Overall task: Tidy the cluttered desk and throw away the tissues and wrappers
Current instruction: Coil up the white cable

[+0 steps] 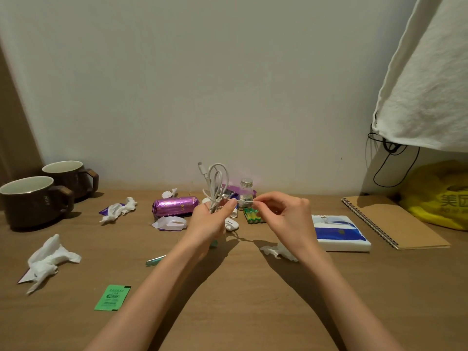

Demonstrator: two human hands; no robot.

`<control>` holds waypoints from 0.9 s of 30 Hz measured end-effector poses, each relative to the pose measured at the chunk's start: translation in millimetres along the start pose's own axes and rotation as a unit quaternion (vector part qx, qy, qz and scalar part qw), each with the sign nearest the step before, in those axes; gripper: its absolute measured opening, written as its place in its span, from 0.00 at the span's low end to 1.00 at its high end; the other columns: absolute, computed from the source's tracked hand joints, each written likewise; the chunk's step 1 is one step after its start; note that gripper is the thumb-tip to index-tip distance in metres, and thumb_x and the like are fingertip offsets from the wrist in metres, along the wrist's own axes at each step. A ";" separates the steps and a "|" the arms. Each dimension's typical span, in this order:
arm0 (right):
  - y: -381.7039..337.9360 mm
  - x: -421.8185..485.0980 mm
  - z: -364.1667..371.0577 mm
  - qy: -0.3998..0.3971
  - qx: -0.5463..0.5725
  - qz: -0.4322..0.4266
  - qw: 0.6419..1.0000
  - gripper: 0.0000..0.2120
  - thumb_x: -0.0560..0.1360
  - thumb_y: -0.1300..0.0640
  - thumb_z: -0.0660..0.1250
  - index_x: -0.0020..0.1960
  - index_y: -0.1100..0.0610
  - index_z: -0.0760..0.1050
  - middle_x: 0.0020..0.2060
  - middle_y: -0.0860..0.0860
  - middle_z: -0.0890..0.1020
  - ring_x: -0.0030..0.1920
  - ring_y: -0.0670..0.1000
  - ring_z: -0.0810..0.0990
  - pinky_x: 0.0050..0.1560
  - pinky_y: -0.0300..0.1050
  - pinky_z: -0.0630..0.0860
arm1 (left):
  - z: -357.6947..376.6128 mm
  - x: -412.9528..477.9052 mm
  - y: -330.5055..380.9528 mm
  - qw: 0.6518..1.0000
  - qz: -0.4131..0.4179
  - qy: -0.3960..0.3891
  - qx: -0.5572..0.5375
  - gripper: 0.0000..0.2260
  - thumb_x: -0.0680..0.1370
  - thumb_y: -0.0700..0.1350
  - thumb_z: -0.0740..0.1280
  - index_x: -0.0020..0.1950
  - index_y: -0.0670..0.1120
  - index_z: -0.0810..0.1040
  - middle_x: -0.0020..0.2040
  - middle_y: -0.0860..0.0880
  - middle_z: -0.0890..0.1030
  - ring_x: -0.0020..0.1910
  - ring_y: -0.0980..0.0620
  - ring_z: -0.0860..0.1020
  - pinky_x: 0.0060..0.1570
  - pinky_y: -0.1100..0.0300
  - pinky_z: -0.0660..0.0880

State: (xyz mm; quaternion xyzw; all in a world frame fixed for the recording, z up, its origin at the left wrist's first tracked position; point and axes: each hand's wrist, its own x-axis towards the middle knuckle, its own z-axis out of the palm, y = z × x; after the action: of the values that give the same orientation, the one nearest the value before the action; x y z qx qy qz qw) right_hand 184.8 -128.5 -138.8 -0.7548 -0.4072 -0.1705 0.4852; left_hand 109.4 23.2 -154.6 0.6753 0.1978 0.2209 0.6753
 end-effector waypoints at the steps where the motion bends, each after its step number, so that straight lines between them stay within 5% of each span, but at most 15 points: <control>1: -0.4 0.1 0.1 0.009 0.009 0.008 1.000 0.05 0.73 0.57 0.72 0.48 0.54 0.84 0.39 0.45 0.85 0.40 0.41 0.83 0.44 0.38 0.81 | -0.7 -0.8 0.6 1.000 -0.019 -0.019 -0.013 0.11 0.75 0.52 0.68 0.46 0.44 0.79 0.22 0.54 0.64 0.22 0.55 0.61 0.26 0.62 0.58; 4: -1.8 0.3 3.2 0.024 0.039 0.026 0.999 0.03 0.72 0.58 0.73 0.45 0.55 0.84 0.37 0.46 0.85 0.39 0.42 0.83 0.43 0.40 0.81 | 1.7 -6.3 2.2 0.995 -0.055 -0.073 -0.035 0.12 0.75 0.53 0.68 0.43 0.45 0.77 0.22 0.53 0.61 0.20 0.56 0.59 0.23 0.63 0.56; 11: -1.2 -0.1 9.0 0.047 0.095 0.069 0.992 0.02 0.72 0.57 0.73 0.43 0.53 0.84 0.36 0.45 0.85 0.39 0.46 0.84 0.42 0.50 0.82 | 4.2 -10.0 3.9 0.996 -0.061 -0.060 -0.016 0.14 0.75 0.54 0.68 0.35 0.47 0.72 0.22 0.52 0.63 0.21 0.56 0.60 0.21 0.65 0.58; 18: -1.3 -1.7 12.2 0.039 0.106 0.081 0.990 0.02 0.72 0.57 0.72 0.43 0.52 0.83 0.36 0.45 0.84 0.39 0.46 0.83 0.42 0.49 0.82 | 11.1 -9.8 6.9 0.981 -0.099 -0.088 -0.144 0.13 0.76 0.51 0.67 0.52 0.42 0.82 0.23 0.55 0.58 0.20 0.58 0.56 0.19 0.68 0.54; 27: -2.4 -2.8 17.1 -0.030 0.115 0.103 0.988 0.03 0.72 0.54 0.72 0.45 0.52 0.84 0.36 0.46 0.84 0.40 0.47 0.83 0.37 0.48 0.83 | 8.5 -8.3 9.4 0.944 -0.133 -0.049 -0.297 0.05 0.74 0.41 0.69 0.48 0.41 0.78 0.22 0.55 0.70 0.18 0.60 0.59 0.15 0.69 0.56</control>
State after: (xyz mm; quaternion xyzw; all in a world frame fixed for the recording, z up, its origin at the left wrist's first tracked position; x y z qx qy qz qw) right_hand 178.9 -114.4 -147.3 -0.7367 -0.3586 -0.0494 0.5712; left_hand 107.1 11.5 -145.3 0.4215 0.1778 0.1441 0.8775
